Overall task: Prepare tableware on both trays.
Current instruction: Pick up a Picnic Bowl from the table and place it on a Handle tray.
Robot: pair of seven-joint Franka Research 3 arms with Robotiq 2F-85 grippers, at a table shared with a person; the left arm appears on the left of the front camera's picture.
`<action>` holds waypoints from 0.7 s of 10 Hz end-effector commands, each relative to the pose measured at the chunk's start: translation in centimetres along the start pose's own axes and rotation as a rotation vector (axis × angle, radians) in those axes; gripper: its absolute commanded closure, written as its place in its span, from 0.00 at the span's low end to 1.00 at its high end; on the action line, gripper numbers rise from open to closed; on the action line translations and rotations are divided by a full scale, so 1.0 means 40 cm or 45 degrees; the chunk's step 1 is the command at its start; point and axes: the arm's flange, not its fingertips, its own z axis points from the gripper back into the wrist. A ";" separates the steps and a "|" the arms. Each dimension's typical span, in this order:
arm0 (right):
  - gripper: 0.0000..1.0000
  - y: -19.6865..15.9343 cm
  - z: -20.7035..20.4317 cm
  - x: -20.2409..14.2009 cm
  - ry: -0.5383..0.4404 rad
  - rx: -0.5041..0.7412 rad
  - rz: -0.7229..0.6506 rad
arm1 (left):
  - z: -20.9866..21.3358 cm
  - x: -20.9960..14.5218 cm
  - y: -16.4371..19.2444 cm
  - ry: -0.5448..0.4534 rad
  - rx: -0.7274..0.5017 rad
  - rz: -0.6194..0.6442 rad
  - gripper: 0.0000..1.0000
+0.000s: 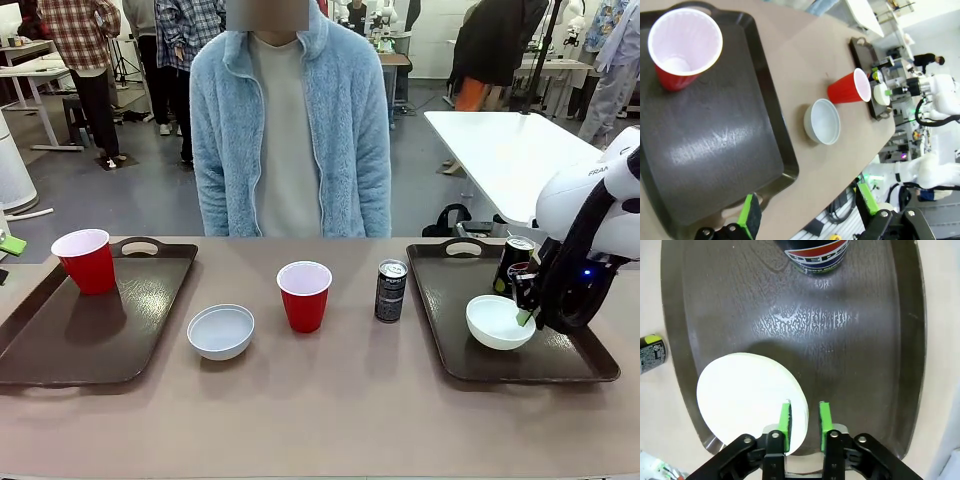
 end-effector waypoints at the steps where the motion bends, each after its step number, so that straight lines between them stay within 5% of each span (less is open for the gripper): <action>1: 0.00 0.016 0.035 -0.010 0.004 -0.021 0.008 | 0.008 0.000 0.003 0.000 -0.015 -0.005 0.00; 2: 0.00 0.033 0.061 -0.029 0.012 -0.054 0.055 | 0.008 0.000 0.003 0.000 -0.015 -0.005 0.00; 3: 0.47 0.048 0.098 -0.055 0.055 -0.128 0.137 | 0.008 0.000 0.003 0.000 -0.015 -0.005 0.00; 7: 0.07 0.134 0.287 -0.162 0.127 -0.174 0.273 | 0.008 0.000 0.003 0.000 -0.015 -0.005 0.00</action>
